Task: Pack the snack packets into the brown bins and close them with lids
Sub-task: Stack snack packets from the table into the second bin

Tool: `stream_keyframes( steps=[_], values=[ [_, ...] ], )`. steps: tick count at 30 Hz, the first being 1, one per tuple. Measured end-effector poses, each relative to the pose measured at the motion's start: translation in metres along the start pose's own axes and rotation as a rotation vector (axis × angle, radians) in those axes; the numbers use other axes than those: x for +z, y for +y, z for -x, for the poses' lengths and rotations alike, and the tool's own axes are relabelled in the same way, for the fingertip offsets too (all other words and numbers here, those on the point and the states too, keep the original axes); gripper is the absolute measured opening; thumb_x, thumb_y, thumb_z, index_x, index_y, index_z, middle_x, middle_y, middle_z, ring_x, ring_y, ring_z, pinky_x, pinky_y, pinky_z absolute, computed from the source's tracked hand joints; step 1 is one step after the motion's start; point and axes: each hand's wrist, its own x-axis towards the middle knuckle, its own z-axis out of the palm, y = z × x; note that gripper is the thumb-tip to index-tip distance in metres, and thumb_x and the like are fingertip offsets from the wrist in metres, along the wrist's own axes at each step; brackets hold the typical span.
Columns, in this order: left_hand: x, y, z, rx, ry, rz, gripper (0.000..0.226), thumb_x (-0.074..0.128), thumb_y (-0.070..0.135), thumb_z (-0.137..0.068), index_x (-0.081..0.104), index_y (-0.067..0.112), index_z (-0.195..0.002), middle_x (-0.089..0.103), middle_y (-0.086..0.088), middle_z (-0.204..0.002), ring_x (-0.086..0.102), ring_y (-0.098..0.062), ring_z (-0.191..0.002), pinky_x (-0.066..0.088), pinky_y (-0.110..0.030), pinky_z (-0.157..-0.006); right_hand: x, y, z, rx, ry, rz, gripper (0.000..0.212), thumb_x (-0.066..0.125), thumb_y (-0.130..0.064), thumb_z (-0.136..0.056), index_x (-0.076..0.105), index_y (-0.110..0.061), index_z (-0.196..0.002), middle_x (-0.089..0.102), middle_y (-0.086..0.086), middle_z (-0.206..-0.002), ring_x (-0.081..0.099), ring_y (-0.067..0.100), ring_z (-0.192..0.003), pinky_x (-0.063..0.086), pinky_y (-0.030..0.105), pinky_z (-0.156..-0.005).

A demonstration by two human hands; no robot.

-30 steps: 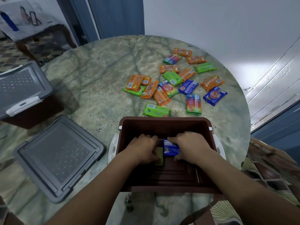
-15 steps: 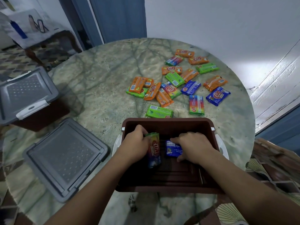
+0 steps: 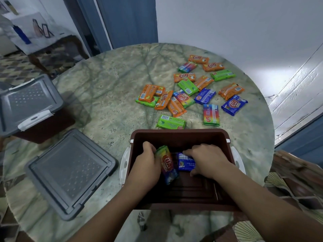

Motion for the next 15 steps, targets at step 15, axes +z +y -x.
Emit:
stream_keyframes(
  steps=[15],
  values=[
    [0.002,0.006,-0.029,0.497,-0.318,-1.061,0.063,0.070,0.029,-0.088,0.042,0.026,-0.145,0.040,-0.009,-0.141,0.037,-0.032,-0.130,0.037,-0.046,-0.104,0.004,0.001,-0.003,0.005,-0.005,0.001,0.079,0.080,-0.056,-0.079,0.047,-0.036,-0.148,0.061,-0.002,-0.131,0.057,0.025,-0.121,0.048,0.041,-0.093]
  ],
)
